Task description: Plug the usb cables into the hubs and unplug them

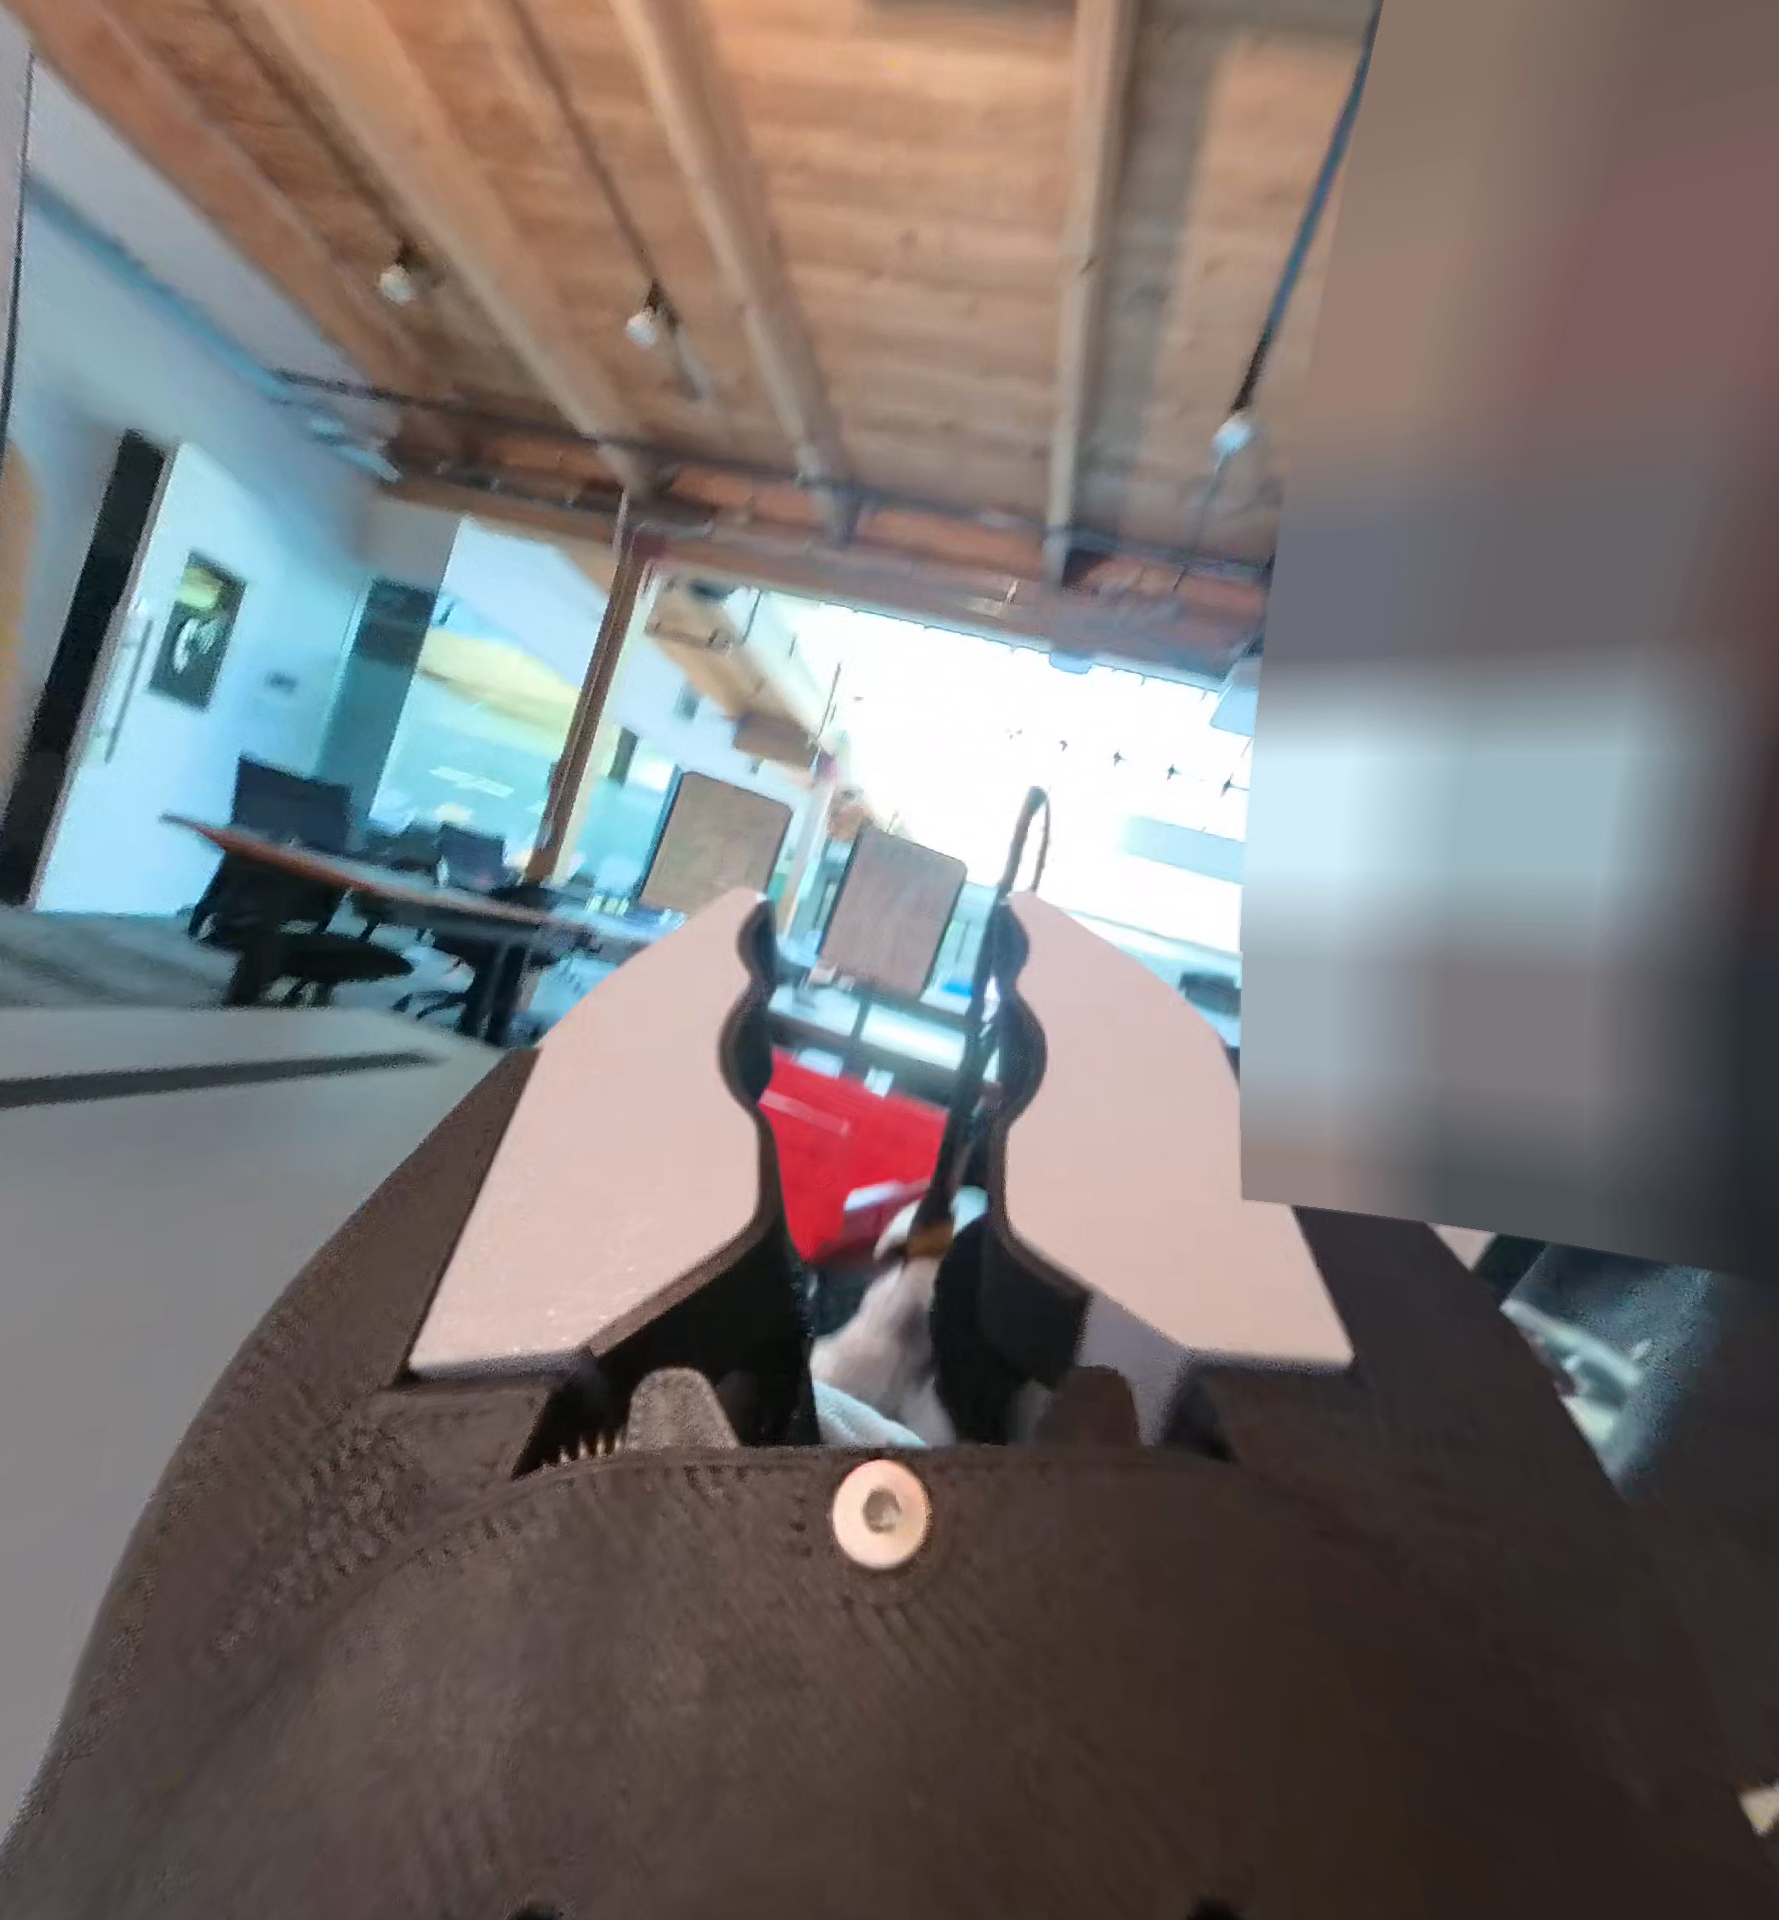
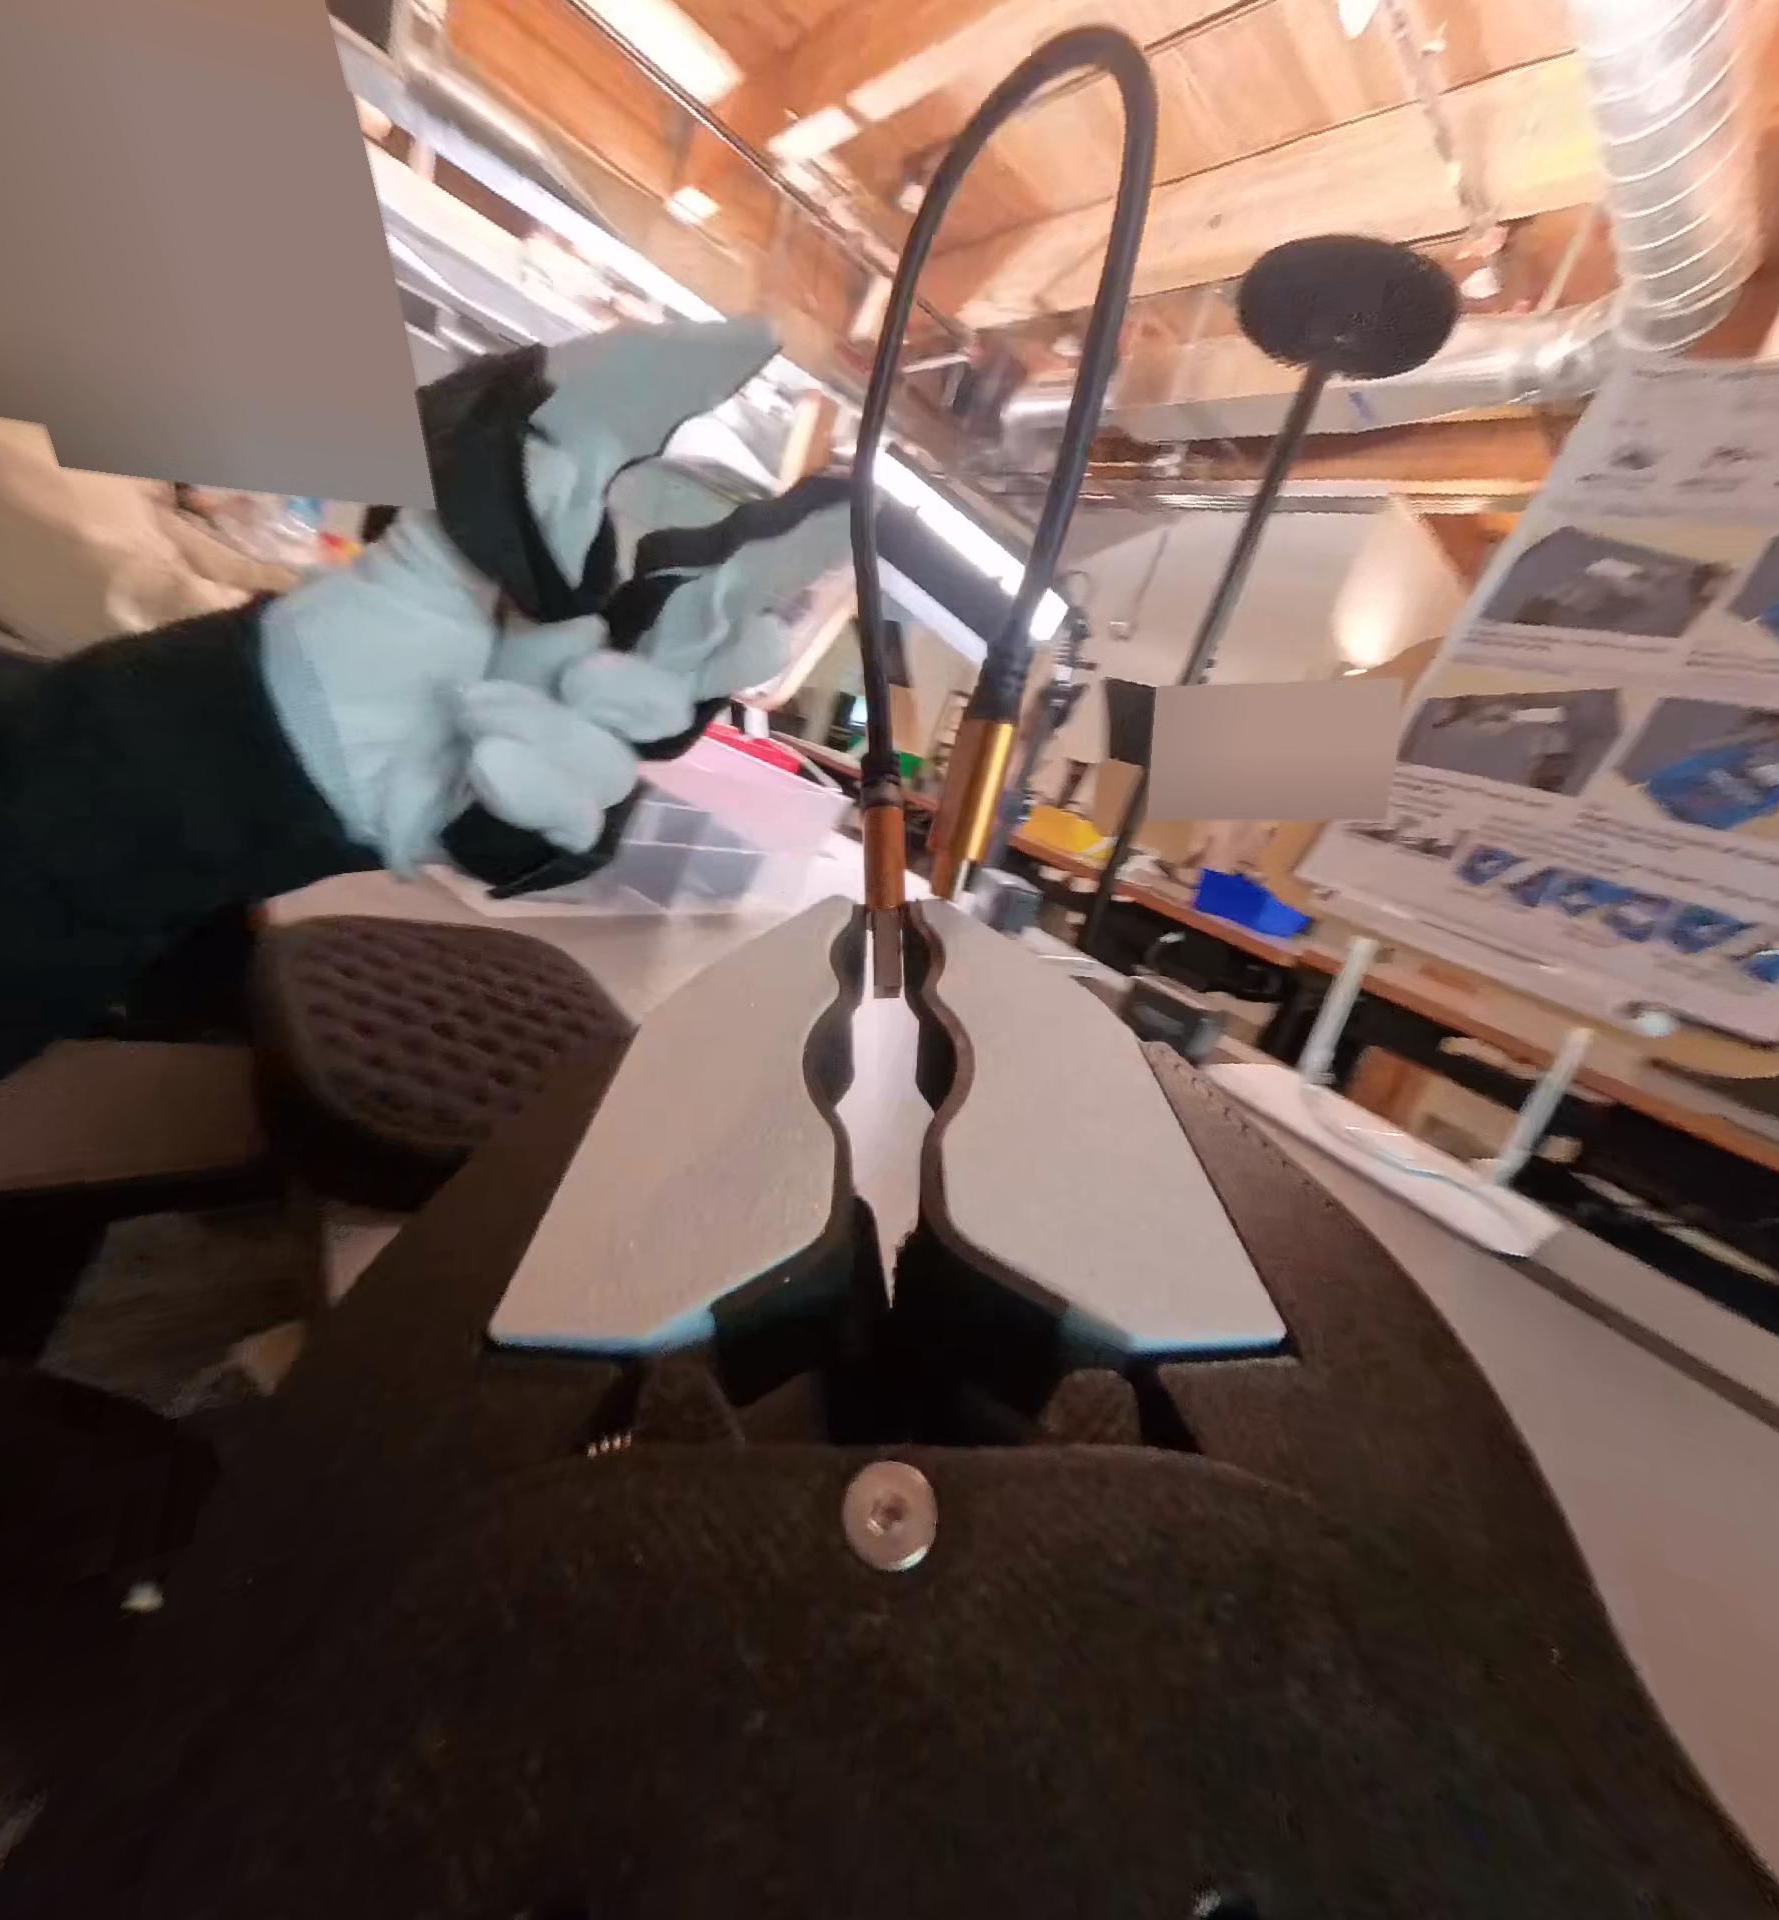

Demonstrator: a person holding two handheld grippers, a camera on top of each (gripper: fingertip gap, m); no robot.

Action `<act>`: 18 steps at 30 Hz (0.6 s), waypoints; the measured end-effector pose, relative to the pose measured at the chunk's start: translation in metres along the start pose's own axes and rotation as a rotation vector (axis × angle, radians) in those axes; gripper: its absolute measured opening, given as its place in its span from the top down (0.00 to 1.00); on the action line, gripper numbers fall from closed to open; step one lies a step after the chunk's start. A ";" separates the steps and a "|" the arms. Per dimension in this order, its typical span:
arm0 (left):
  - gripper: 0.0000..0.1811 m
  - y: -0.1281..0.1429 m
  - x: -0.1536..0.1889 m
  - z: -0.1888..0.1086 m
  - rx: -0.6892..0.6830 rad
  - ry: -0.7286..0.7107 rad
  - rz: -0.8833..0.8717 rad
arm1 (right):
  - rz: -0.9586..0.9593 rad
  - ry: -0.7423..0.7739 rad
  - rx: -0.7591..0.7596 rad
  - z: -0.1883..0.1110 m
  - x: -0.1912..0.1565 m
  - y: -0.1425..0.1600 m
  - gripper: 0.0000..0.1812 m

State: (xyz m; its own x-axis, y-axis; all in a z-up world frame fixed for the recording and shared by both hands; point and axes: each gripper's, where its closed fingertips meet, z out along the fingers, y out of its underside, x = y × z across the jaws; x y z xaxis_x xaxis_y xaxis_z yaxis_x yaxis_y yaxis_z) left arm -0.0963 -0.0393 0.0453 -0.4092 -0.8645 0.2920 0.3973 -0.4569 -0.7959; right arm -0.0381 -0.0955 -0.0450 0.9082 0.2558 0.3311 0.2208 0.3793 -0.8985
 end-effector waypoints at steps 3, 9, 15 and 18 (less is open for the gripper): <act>0.75 0.041 -0.011 0.002 -0.219 0.004 -0.007 | -0.199 0.093 -0.055 -0.008 0.022 -0.005 0.97; 0.74 0.119 0.009 0.025 -0.460 0.128 0.020 | -0.491 0.110 -0.171 -0.015 0.030 -0.006 0.97; 0.80 0.127 0.022 0.036 -0.381 0.198 0.024 | -0.631 0.071 -0.220 -0.015 0.016 -0.005 0.97; 0.85 0.128 0.016 0.035 -0.383 0.174 0.061 | -0.664 0.063 -0.250 -0.014 0.015 -0.003 0.97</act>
State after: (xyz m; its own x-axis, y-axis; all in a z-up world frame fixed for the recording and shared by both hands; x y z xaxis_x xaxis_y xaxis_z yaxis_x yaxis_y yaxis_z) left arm -0.0235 -0.1193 -0.0330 -0.5398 -0.8244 0.1704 0.1048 -0.2666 -0.9581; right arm -0.0203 -0.1050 -0.0417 0.5709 -0.0134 0.8209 0.8025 0.2201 -0.5546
